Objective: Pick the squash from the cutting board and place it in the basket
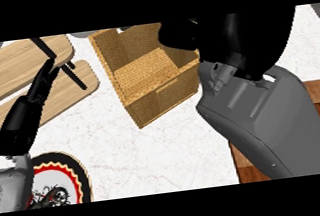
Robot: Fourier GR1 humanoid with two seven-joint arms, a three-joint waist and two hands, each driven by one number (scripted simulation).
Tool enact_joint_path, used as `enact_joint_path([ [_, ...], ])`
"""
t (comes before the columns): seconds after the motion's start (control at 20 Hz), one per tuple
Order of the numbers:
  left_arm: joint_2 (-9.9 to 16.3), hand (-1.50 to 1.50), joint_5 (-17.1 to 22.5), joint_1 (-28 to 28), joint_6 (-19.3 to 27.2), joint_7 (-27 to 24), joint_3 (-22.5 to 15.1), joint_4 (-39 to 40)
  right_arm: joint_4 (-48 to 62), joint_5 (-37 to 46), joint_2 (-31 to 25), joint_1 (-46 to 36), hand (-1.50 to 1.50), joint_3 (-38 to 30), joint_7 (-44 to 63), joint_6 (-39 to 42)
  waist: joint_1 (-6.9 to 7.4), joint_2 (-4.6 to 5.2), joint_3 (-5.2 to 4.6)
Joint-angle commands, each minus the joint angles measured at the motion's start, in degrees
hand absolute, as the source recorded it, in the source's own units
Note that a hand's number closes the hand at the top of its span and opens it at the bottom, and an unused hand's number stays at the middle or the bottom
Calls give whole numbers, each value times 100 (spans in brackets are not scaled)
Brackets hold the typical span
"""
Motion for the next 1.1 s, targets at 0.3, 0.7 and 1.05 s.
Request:
enact_joint_path([
  [0.3,-62,0,-54,-336,18,-32,-13,243,2144,-1231,43,-1330,150,-622,1457,-390,83,48,4],
  [0.7,-24,0,-84,-63,39,5,38,73,3660,-1265,43,-1681,150,-839,1459,409,-47,-31,3],
  [1.05,-42,0,-102,-120,18,-76,38,187,4561,-1948,43,-2178,-150,-707,1458,287,-33,-16,10],
])
